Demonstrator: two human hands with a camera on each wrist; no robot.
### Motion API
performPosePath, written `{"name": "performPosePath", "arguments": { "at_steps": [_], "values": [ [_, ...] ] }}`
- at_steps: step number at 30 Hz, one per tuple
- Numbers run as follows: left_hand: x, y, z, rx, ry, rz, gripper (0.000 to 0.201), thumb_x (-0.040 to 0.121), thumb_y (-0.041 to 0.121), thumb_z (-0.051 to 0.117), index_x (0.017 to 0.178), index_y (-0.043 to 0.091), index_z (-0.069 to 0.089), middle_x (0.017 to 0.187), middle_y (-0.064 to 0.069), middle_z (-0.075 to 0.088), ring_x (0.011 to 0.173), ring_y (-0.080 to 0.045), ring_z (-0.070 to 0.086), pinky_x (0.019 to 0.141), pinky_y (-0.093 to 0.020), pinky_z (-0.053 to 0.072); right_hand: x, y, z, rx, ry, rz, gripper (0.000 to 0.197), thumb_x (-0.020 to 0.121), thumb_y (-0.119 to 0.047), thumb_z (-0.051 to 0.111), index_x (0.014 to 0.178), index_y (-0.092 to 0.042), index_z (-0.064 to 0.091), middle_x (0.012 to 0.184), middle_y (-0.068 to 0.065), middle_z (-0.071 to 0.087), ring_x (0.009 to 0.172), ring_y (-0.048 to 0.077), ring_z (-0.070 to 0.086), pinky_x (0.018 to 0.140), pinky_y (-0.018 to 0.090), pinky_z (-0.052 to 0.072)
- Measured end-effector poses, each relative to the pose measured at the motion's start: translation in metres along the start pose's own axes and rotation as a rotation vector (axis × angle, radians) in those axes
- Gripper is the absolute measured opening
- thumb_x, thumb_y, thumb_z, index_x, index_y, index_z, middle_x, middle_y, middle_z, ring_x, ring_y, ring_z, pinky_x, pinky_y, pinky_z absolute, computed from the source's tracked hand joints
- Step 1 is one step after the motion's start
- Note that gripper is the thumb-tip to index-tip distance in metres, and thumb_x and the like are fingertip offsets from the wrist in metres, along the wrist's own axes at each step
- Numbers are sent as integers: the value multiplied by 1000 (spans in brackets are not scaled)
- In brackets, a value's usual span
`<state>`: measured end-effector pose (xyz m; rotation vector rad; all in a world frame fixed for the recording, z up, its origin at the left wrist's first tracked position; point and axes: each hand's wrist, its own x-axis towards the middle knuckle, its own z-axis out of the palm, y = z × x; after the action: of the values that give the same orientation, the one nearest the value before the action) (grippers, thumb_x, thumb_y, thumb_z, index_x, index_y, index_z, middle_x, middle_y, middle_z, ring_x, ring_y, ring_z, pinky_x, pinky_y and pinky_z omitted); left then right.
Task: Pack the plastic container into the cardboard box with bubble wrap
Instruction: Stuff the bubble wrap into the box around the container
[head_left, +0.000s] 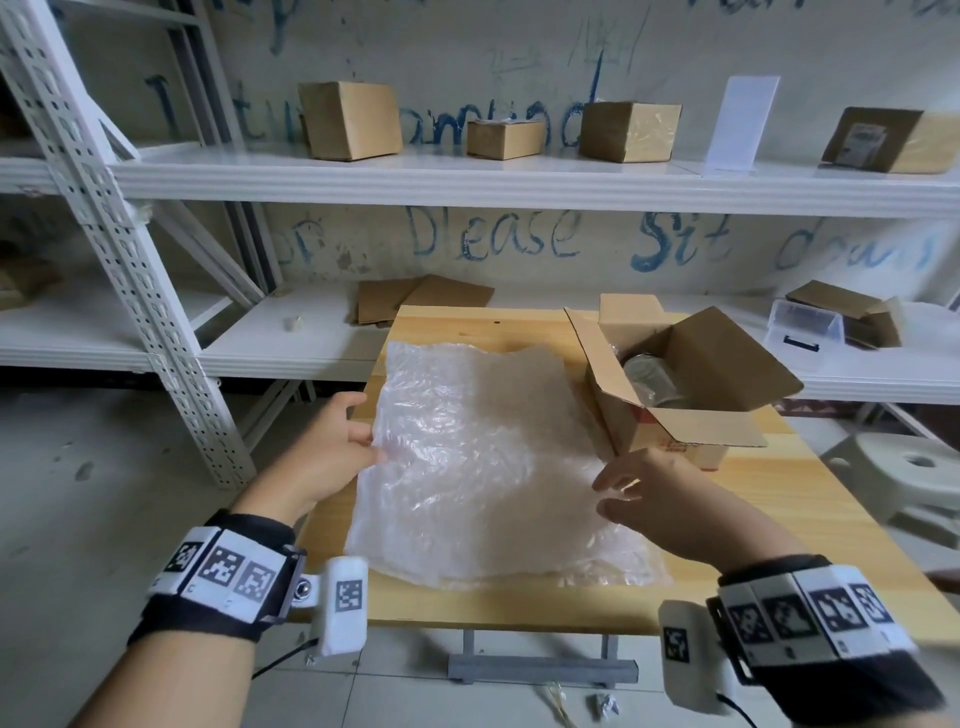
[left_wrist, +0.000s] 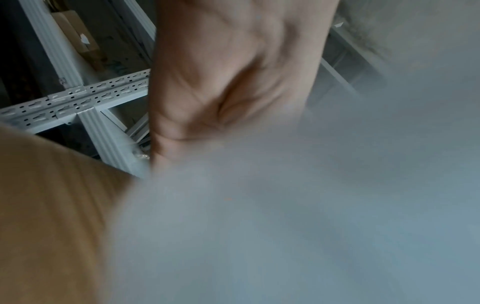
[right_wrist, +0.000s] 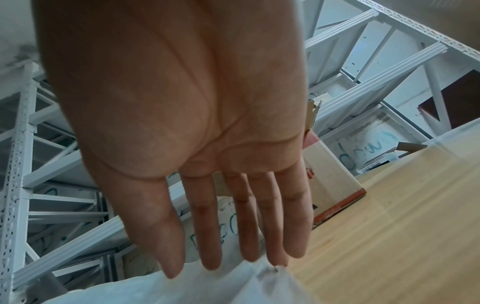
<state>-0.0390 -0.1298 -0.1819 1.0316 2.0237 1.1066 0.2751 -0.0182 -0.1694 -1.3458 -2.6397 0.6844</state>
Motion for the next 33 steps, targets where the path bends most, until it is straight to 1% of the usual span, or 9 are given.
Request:
{"name": "performPosePath", "arguments": {
  "at_steps": [2,5,9,14,18,21,28,30,33],
  "values": [
    [-3,4,-1,20,28,52,35,85,-10,67,116,6,67,81,0,78,83,-15,74,62,-21,53,1,0,-2,16,24,12,19,92,-27,67,109,-23,74,104,-11,63,97,6,59,83,18,46],
    [-7,5,-4,32,63,126,18,85,-11,66,86,4,74,78,-6,77,73,-16,74,56,-19,55,6,-4,-3,52,32,35,15,92,-29,66,99,-22,78,90,-17,62,83,2,57,68,14,42],
    [-9,5,-6,-14,57,202,24,84,-17,63,92,2,75,85,-9,77,78,-16,74,62,-20,56,15,-6,0,138,49,65,29,91,-36,67,116,-22,70,118,-2,66,105,13,59,91,30,47],
    [-11,6,-8,-114,86,239,30,84,-20,63,94,6,74,83,-2,78,78,-14,75,61,-19,56,20,-13,5,271,66,140,50,92,-41,64,133,-14,56,117,0,58,106,18,55,86,32,43],
    [-13,6,-14,-182,128,205,33,84,-21,62,98,7,73,84,-2,78,77,-14,75,59,-20,57,26,-10,11,383,70,197,57,88,-49,65,130,-13,54,119,2,60,108,24,61,96,47,51],
    [-16,6,-21,-257,180,171,37,85,-19,61,100,12,73,90,-2,78,80,-15,75,64,-26,60,30,-10,13,515,71,246,64,81,-59,67,122,-11,53,104,5,65,93,24,68,85,46,57],
    [-17,10,-26,-406,276,156,35,88,-12,61,100,20,70,89,3,74,80,-12,70,63,-26,52,23,-30,18,1033,-191,214,65,76,-32,83,128,-13,50,114,16,71,96,34,74,85,50,59],
    [-16,8,-26,-369,277,185,33,88,-10,62,103,19,71,86,3,75,78,-11,72,66,-27,54,24,-37,21,1119,-90,151,60,79,-10,80,130,-18,49,117,11,69,101,31,71,87,50,59],
    [-13,-2,-24,-190,264,273,38,88,-5,67,117,17,59,99,0,73,87,-12,71,69,-24,54,25,-44,20,1040,126,-10,97,79,7,75,152,-34,25,117,12,68,101,30,70,92,49,57]
  ]
}}
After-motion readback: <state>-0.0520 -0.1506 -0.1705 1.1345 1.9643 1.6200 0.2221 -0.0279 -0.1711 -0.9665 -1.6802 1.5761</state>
